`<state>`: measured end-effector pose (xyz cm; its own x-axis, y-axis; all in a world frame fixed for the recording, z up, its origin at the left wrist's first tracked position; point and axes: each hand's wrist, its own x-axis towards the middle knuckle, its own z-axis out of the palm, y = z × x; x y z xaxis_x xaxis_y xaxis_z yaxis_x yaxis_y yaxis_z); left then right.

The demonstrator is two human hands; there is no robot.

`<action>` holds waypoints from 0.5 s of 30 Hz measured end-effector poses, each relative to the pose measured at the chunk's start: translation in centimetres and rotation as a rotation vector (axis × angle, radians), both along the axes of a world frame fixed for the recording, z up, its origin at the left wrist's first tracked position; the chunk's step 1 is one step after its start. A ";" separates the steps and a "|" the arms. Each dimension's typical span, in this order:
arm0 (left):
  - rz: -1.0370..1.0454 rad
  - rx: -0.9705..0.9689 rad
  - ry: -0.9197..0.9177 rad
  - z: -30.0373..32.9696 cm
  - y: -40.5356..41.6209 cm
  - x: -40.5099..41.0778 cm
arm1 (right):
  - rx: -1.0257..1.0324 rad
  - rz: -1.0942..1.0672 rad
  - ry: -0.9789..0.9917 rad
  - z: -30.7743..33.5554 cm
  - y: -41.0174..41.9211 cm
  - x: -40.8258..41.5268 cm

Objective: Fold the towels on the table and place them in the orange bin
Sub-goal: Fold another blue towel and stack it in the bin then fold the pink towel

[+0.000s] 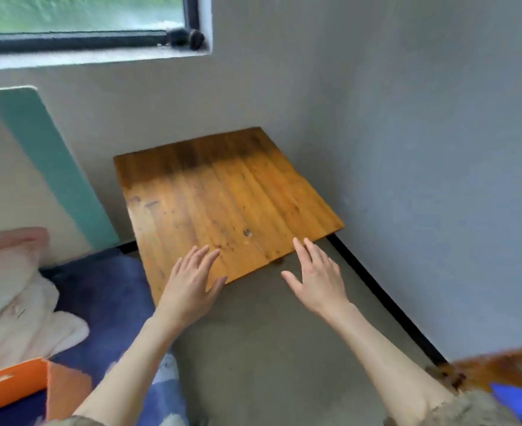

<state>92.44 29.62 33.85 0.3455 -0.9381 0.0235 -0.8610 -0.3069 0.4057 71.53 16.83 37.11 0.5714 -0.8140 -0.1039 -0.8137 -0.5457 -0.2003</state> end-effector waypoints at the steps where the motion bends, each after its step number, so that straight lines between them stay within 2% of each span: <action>1: -0.059 -0.013 -0.014 0.5 -1.5 -2.1 | -0.004 -0.057 -0.010 0.3 -0.3 -2.8; 8: -0.458 -0.049 -0.038 2.2 -8.4 -20.1 | -0.033 -0.431 -0.056 1.9 1.8 -23.5; 15: -0.778 -0.083 0.047 2.2 -11.1 -40.0 | -0.064 -0.757 -0.079 1.7 7.3 -42.7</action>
